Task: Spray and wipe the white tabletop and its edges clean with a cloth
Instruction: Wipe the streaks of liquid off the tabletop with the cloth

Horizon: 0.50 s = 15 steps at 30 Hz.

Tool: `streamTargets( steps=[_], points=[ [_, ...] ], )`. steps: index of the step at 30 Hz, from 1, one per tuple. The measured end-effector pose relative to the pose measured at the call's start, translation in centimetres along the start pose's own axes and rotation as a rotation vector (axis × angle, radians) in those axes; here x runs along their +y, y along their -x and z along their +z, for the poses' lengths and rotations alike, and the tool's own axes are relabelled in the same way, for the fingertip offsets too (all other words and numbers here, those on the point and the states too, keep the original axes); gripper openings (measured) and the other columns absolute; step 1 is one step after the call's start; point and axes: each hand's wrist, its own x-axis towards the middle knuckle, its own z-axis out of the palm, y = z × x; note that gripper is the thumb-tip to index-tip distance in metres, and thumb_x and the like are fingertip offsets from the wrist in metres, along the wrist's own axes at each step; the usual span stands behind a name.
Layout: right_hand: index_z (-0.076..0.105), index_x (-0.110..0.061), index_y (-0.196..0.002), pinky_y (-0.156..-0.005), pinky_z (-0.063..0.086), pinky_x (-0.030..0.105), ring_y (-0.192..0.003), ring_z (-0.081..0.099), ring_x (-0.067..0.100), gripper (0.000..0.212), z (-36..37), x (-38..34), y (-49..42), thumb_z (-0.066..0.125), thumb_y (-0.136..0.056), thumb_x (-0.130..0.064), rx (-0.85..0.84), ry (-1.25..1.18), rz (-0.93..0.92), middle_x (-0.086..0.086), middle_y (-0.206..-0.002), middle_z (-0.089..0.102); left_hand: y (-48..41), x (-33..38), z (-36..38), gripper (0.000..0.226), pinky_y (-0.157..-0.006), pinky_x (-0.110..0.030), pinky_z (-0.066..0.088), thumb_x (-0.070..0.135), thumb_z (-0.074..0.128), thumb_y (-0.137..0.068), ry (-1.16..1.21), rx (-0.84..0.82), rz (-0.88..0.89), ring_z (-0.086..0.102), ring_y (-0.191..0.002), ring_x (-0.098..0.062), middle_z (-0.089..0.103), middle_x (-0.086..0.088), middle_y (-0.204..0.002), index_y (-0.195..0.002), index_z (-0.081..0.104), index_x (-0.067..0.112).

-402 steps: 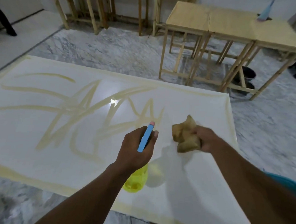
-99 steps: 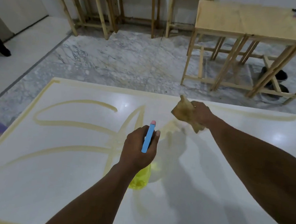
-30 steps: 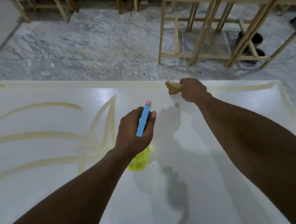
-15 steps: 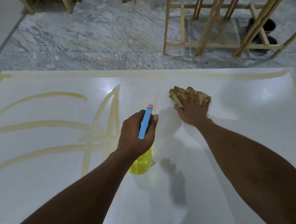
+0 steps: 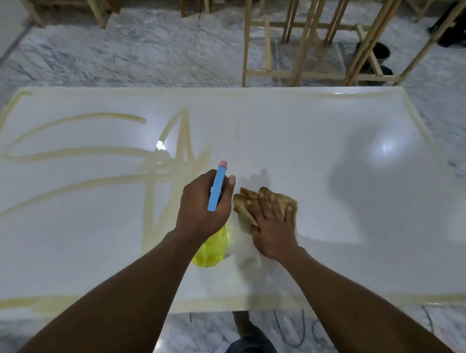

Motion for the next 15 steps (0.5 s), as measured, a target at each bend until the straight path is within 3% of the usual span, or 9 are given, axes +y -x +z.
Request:
streamTargets(
  steps=[4, 8, 10, 12, 14, 15],
  points=[
    [0.018, -0.035, -0.157, -0.115, 0.003, 0.067, -0.154, -0.004, 0.031, 0.078, 3.0, -2.9, 8.2, 0.013, -0.079, -0.042, -0.001, -0.037, -0.04, -0.001, -0.167, -0.002, 6.5, -0.3, -2.0, 0.04, -0.061, -0.057, 0.062, 0.051, 0.058, -0.1, 0.01, 0.003, -0.017, 0.064, -0.059, -0.036, 0.057, -0.01, -0.065, -0.081, 0.058, 0.016],
    [0.017, -0.037, -0.157, -0.119, -0.003, 0.058, -0.154, -0.011, 0.026, 0.092, 3.4, -5.6, 14.0, 0.002, -0.066, -0.041, -0.06, -0.075, -0.073, -0.006, -0.166, -0.008, 10.8, -0.7, -3.4, 0.042, -0.059, -0.057, 0.062, 0.056, 0.056, -0.1, 0.002, -0.008, -0.045, 0.064, -0.059, -0.037, 0.054, -0.008, -0.064, -0.082, 0.059, 0.018],
    [0.022, -0.038, -0.156, -0.12, -0.002, 0.054, -0.154, -0.005, 0.022, 0.088, 3.1, -5.9, 15.0, 0.003, -0.07, -0.042, -0.102, -0.149, -0.063, -0.009, -0.167, 0.0, 12.1, -0.5, -4.0, 0.04, -0.06, -0.058, 0.062, 0.056, 0.056, -0.1, 0.004, -0.015, -0.048, 0.064, -0.059, -0.036, 0.053, -0.004, -0.063, -0.081, 0.058, 0.02],
    [0.036, -0.037, -0.15, -0.121, 0.015, 0.054, -0.151, 0.019, 0.024, 0.065, 1.6, -5.7, 14.2, 0.018, -0.088, -0.036, -0.165, -0.319, -0.015, -0.003, -0.162, 0.028, 12.7, -0.1, -4.5, 0.039, -0.06, -0.058, 0.062, 0.055, 0.057, -0.1, 0.005, -0.015, -0.042, 0.063, -0.059, -0.036, 0.05, 0.0, -0.06, -0.079, 0.057, 0.022],
    [0.059, -0.027, -0.129, -0.104, 0.044, 0.048, -0.122, 0.056, 0.027, 0.041, -1.4, -5.3, 12.8, 0.035, -0.096, -0.025, -0.159, -0.526, 0.064, 0.007, -0.133, 0.062, 12.4, 0.4, -4.8, 0.039, -0.061, -0.058, 0.062, 0.055, 0.057, -0.099, 0.009, -0.012, -0.044, 0.063, -0.06, -0.035, 0.05, 0.001, -0.06, -0.079, 0.057, 0.022],
    [0.065, -0.02, -0.117, -0.092, 0.052, 0.045, -0.106, 0.063, 0.026, 0.032, -3.2, -5.1, 12.1, 0.041, -0.096, -0.022, -0.154, -0.644, 0.13, 0.008, -0.117, 0.069, 12.1, 0.6, -5.0, 0.038, -0.061, -0.058, 0.063, 0.055, 0.058, -0.099, 0.014, -0.008, -0.049, 0.064, -0.06, -0.035, 0.05, 0.001, -0.06, -0.081, 0.059, 0.022]
  ],
)
